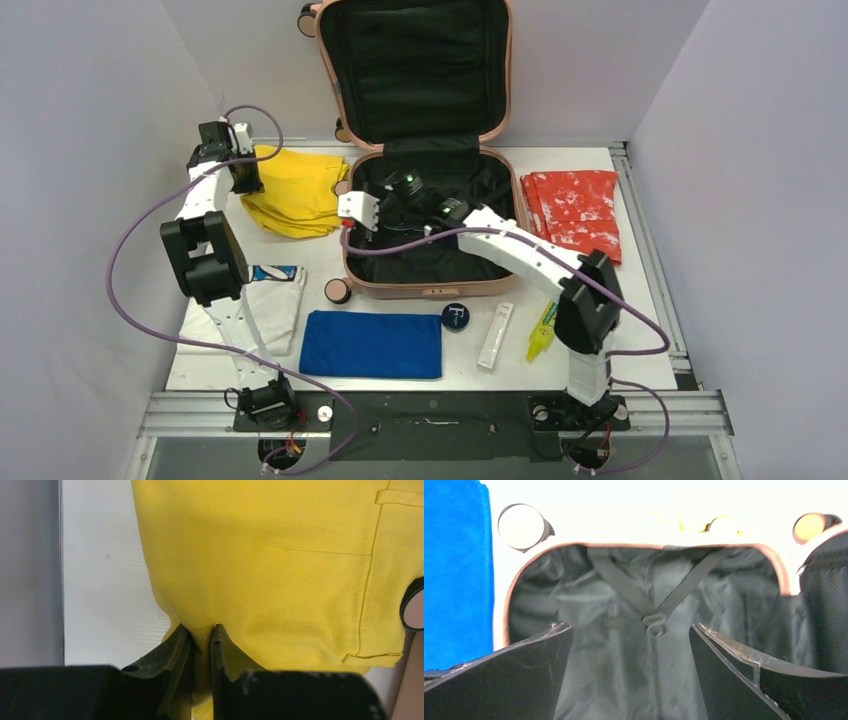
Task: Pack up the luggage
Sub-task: Pick up the clothes from the corner of the board.
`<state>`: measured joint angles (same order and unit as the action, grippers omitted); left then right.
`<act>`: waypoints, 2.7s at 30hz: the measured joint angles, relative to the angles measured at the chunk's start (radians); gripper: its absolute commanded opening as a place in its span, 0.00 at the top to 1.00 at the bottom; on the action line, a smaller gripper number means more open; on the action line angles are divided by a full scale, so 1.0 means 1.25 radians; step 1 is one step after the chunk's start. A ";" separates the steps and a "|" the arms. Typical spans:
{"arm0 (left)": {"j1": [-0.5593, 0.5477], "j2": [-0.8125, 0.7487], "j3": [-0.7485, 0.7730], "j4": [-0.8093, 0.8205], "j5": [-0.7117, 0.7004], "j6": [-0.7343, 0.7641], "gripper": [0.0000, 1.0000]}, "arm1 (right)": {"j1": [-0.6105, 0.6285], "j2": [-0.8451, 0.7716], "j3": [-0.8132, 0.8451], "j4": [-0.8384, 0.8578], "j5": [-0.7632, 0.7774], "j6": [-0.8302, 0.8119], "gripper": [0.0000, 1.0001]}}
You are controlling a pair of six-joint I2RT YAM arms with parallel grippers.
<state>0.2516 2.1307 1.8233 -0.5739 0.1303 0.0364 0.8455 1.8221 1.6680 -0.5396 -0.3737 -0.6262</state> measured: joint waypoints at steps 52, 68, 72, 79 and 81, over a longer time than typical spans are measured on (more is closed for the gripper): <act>0.035 -0.161 -0.208 0.046 0.126 -0.204 1.00 | 0.200 0.720 0.451 0.745 0.216 -0.114 0.10; 0.029 -0.244 -0.323 0.091 0.126 -0.209 1.00 | 0.188 0.774 0.554 0.839 0.224 -0.097 0.09; 0.029 -0.252 -0.333 0.096 0.131 -0.210 1.00 | 0.186 0.777 0.558 0.838 0.203 -0.096 0.09; 0.034 -0.256 -0.342 0.108 0.148 -0.211 1.00 | 0.186 0.778 0.559 0.837 0.179 -0.096 0.09; 0.038 -0.256 -0.342 0.110 0.156 -0.212 1.00 | 0.186 0.779 0.559 0.837 0.175 -0.097 0.11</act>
<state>0.2993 1.8103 1.3960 -0.4362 0.3256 -0.2287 1.0779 2.7956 2.3665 0.5064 -0.1543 -0.7471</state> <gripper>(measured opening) 0.149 0.912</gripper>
